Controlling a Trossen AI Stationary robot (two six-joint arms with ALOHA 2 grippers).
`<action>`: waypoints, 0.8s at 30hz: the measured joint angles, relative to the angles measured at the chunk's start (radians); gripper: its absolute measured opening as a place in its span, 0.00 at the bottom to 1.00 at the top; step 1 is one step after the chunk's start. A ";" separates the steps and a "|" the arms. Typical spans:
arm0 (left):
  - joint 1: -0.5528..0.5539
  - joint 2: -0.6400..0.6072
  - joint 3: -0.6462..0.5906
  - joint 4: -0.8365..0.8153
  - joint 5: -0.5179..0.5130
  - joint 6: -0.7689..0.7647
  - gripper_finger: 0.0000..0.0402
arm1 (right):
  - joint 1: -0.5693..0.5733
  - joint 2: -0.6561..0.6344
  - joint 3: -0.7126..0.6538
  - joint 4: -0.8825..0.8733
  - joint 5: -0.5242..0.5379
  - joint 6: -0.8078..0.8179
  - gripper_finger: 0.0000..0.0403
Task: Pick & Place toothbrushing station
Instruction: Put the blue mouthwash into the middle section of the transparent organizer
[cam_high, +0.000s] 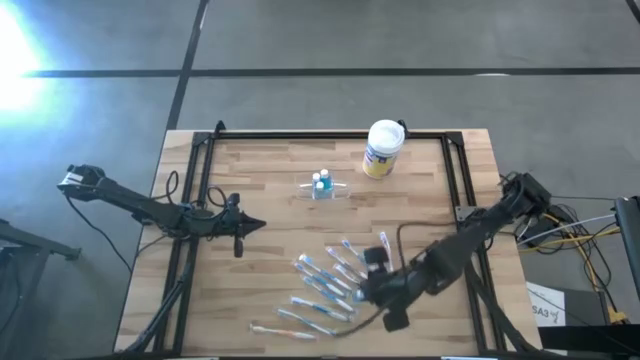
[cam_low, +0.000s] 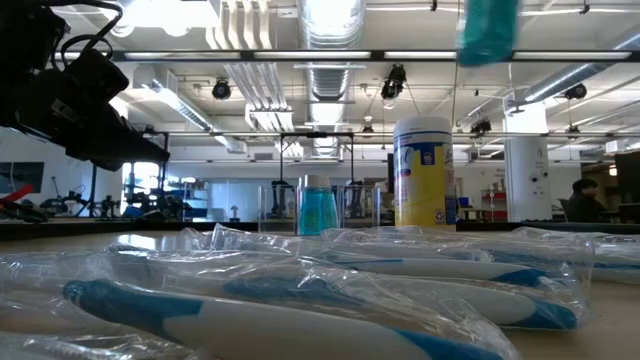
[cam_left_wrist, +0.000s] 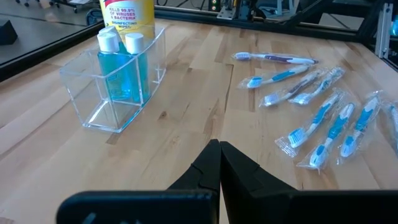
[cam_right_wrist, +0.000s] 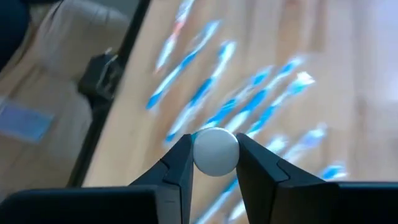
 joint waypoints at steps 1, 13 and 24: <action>0.000 0.000 0.000 0.000 0.000 0.000 0.01 | -0.017 -0.015 -0.001 -0.002 0.002 -0.014 0.21; 0.000 0.000 0.000 0.000 -0.001 0.000 0.01 | -0.350 -0.111 -0.002 0.000 -0.092 -0.262 0.21; 0.000 0.000 0.000 0.006 -0.004 0.039 0.01 | -0.697 -0.041 0.014 0.002 -0.317 -0.477 0.21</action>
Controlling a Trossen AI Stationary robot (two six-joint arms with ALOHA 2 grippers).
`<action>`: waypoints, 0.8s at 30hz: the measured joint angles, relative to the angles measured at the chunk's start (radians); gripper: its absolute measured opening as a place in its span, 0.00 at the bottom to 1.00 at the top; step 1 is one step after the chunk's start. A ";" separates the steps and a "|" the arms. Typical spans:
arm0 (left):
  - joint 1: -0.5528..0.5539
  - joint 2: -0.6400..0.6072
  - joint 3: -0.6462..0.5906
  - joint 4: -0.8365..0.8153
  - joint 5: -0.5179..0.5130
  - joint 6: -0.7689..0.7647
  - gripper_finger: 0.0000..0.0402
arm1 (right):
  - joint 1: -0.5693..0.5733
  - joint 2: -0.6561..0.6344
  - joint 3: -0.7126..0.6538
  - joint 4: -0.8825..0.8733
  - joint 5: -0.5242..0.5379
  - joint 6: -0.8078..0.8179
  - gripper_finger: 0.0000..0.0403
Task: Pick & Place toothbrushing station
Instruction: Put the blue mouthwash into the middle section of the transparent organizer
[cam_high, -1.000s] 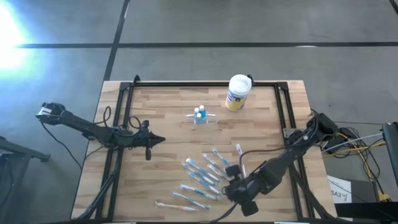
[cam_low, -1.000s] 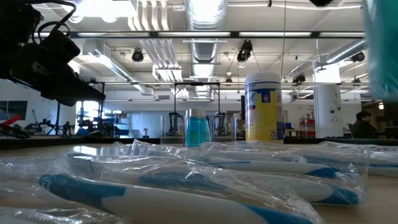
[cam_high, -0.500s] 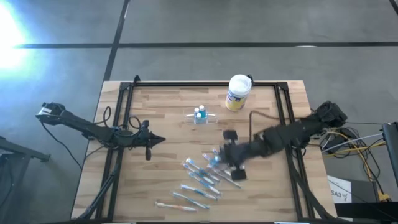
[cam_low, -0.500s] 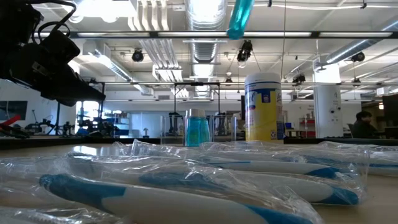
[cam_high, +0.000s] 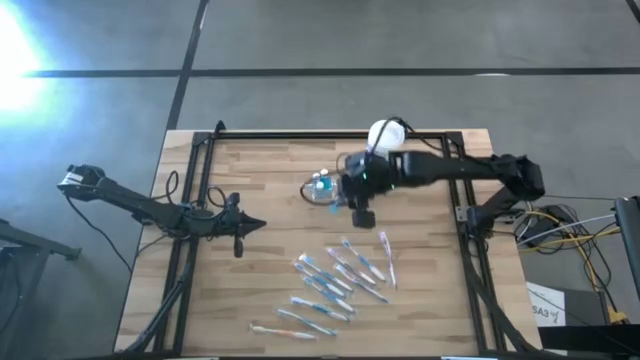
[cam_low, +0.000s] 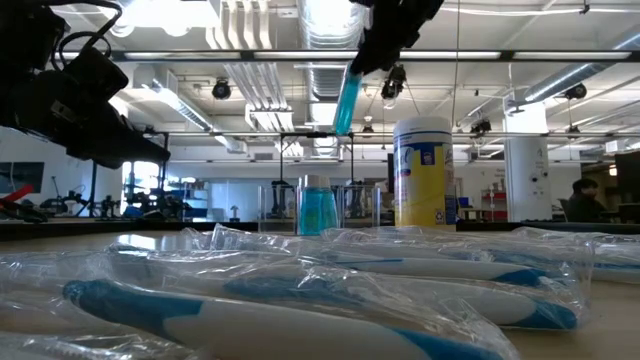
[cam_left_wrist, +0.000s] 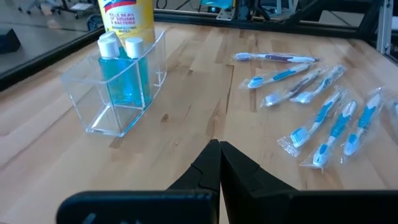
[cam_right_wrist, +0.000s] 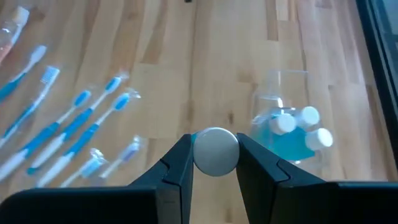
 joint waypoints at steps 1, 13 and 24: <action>0.000 0.000 0.000 0.000 0.000 0.017 0.01 | -0.024 0.007 0.002 0.002 -0.029 -0.027 0.21; 0.000 -0.001 0.017 0.095 -0.046 0.226 0.01 | -0.202 0.059 0.000 0.087 -0.157 -0.247 0.22; 0.000 -0.001 0.021 0.126 -0.046 0.301 0.01 | -0.216 0.057 0.036 0.096 -0.155 -0.295 0.22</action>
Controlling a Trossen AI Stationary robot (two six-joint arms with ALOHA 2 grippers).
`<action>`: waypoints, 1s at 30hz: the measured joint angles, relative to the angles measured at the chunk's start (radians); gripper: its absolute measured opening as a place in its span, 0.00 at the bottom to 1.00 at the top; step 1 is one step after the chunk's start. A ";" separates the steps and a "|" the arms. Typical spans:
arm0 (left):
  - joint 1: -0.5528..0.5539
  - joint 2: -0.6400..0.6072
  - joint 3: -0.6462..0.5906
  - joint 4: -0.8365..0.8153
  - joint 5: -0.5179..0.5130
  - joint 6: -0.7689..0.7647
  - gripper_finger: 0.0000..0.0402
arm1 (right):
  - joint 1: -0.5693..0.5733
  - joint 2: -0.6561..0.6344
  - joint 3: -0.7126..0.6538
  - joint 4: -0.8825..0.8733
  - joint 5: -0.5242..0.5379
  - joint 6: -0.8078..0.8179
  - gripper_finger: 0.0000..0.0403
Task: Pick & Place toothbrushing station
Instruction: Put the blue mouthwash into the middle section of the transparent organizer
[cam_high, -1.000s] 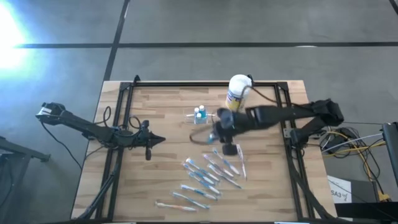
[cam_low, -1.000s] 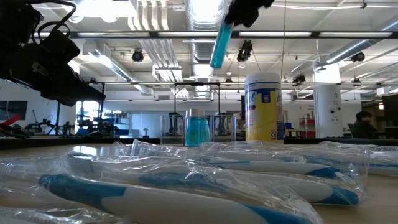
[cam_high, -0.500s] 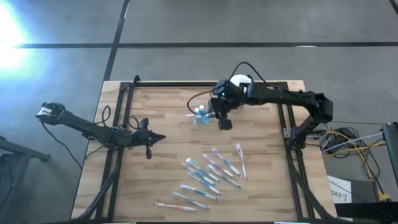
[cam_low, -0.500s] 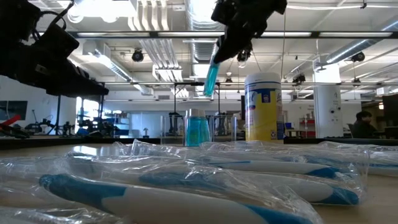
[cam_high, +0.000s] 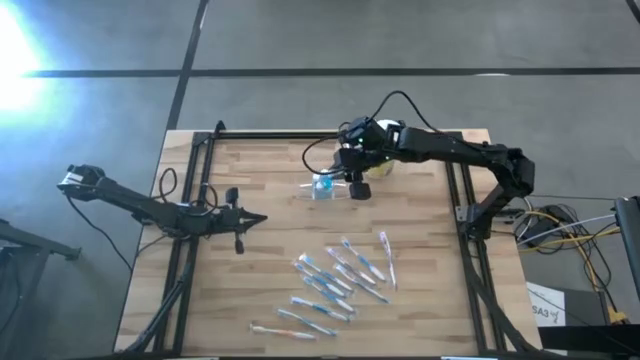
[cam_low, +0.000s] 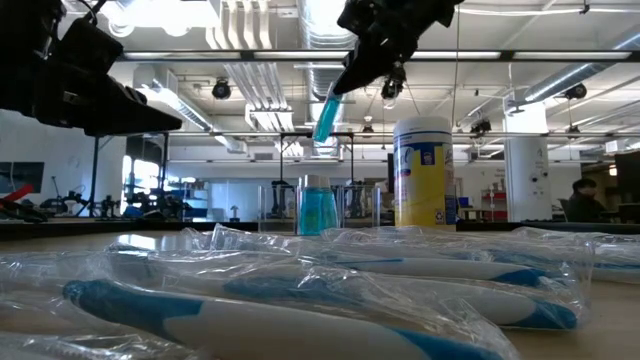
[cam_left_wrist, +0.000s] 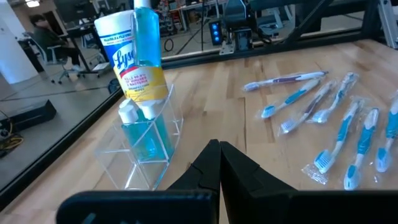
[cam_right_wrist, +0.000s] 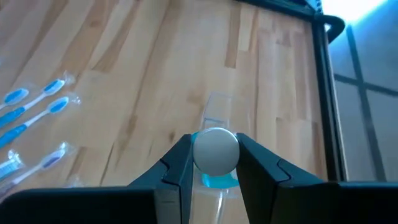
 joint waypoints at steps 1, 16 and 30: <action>0.000 0.000 0.000 0.000 0.000 0.000 0.01 | -0.003 0.000 0.005 -0.020 0.001 -0.001 0.22; 0.000 0.000 0.003 0.005 -0.007 -0.020 0.01 | -0.017 0.001 0.018 -0.187 0.082 0.072 0.22; 0.000 0.000 0.002 0.005 -0.012 -0.003 0.01 | -0.018 0.061 0.019 -0.090 0.083 0.116 0.22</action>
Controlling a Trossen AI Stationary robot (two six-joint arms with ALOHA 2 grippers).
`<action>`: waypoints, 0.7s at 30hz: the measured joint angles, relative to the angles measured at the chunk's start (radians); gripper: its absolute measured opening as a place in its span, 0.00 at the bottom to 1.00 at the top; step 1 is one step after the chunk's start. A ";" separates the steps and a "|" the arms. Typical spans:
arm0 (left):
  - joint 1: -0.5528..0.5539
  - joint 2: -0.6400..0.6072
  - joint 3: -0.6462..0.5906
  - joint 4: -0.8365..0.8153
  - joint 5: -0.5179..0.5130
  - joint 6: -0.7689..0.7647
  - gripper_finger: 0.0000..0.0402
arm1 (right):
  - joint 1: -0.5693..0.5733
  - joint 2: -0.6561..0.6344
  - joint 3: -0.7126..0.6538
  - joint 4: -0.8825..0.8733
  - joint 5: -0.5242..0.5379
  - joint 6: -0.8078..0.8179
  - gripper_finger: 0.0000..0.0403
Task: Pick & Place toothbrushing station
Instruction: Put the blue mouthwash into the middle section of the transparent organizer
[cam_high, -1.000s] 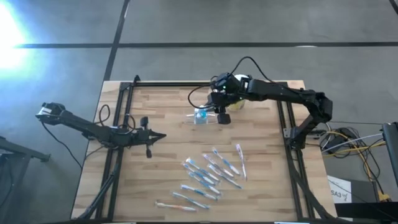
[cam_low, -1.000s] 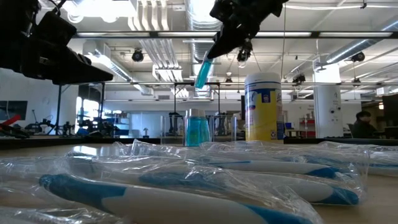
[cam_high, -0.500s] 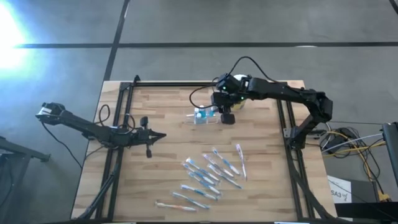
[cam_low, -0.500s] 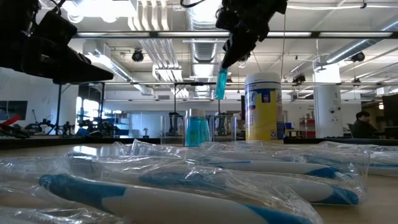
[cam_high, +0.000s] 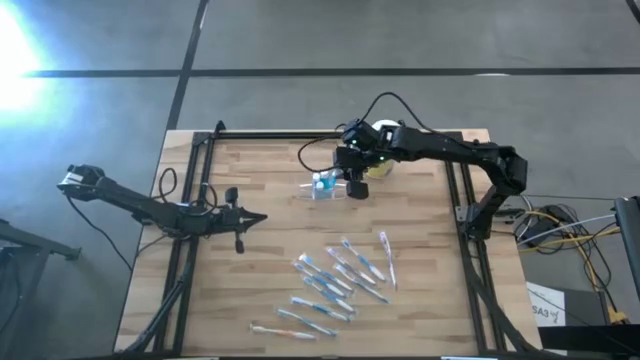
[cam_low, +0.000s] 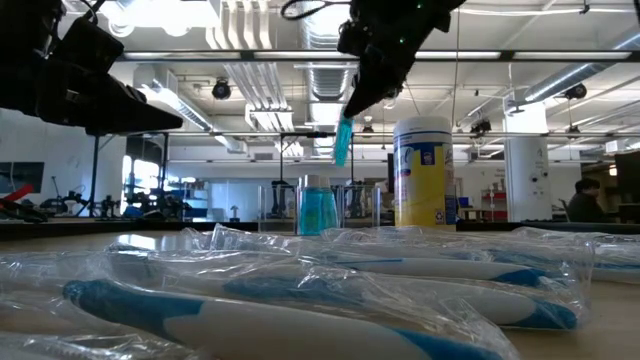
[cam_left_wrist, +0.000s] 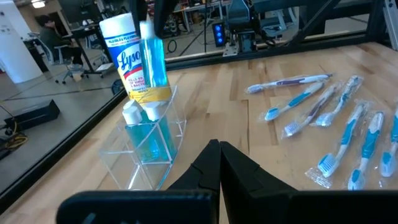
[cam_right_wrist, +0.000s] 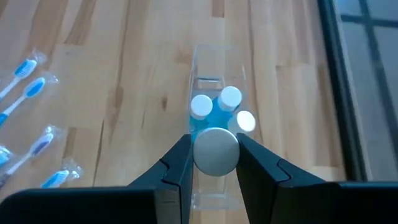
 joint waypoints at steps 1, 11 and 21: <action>0.000 0.000 0.000 0.000 0.001 0.000 0.01 | 0.000 0.015 0.000 0.010 0.001 0.004 0.22; 0.000 0.000 -0.001 -0.001 0.002 -0.002 0.01 | -0.007 0.142 0.072 -0.001 0.079 0.048 0.22; 0.000 0.000 -0.002 -0.008 0.002 -0.002 0.01 | -0.006 0.291 0.241 -0.170 0.077 0.073 0.22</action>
